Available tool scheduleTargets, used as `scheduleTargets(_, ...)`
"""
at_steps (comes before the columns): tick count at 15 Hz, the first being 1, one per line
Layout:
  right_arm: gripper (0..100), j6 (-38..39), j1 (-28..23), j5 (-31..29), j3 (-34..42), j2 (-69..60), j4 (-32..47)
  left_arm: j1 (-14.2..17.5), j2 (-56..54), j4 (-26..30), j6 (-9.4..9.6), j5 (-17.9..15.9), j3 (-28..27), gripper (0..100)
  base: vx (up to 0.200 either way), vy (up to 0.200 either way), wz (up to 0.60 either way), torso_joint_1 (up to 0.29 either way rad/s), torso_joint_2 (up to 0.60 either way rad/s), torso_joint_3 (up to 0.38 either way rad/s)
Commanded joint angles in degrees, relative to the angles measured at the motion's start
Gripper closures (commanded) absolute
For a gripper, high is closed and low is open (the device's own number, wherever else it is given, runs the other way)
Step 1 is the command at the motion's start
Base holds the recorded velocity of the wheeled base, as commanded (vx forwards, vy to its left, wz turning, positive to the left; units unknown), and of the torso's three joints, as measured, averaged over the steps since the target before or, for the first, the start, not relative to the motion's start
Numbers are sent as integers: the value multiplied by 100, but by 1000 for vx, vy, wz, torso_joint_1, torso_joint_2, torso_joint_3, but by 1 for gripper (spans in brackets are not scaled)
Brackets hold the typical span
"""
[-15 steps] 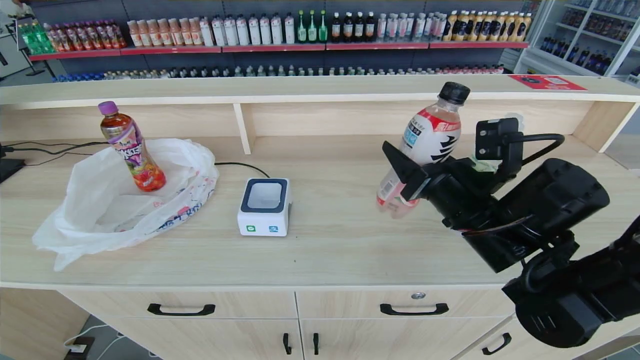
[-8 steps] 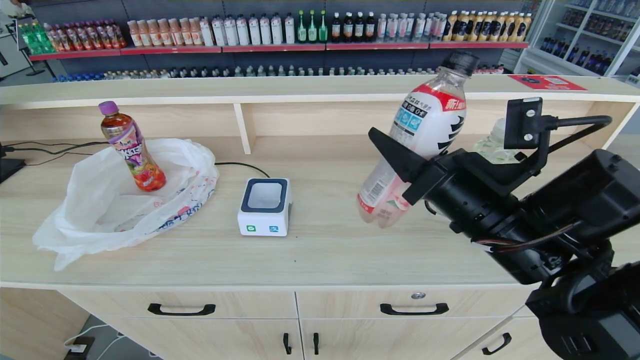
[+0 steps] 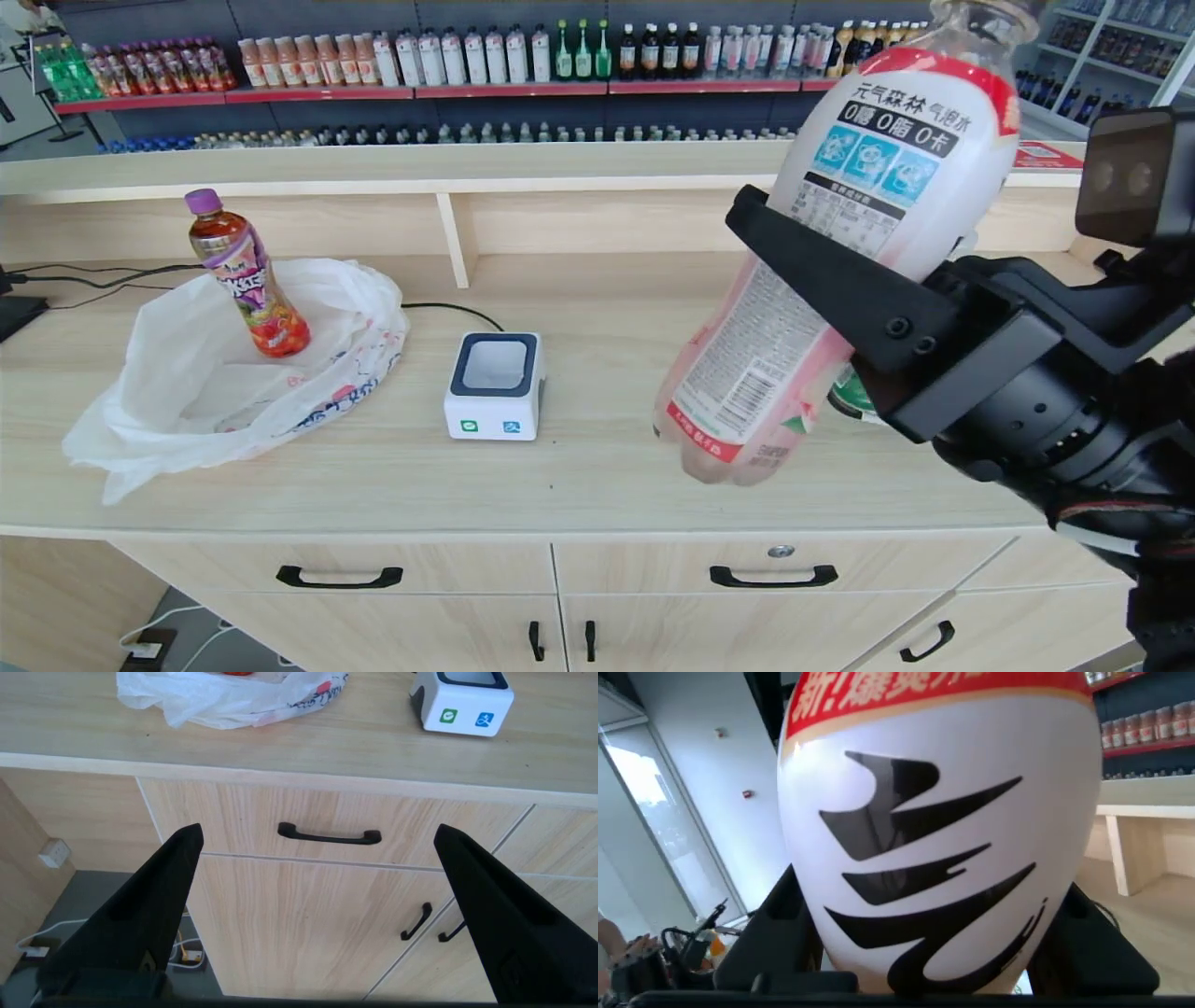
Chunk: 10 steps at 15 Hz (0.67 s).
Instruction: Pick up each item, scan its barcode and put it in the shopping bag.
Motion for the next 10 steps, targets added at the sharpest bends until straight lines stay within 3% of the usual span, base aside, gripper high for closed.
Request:
scheduleTargets(1, 100, -14, 348, 14, 71, -286, 2, 9, 6, 0, 2, 0, -2, 0, 0, 0, 0, 0, 0, 0)
scheduleTargets(4, 100, -23, 498, 471, 422, -629, 2, 0, 6, 0, -7, 0, -2, 0, 0, 0, 0, 0, 0, 0)
scheduleTargets(10, 100, 416, 348, 875, -78, -295, 2, 9, -2, 0, -7, 0, -2, 0, 0, 0, 0, 0, 0, 0)
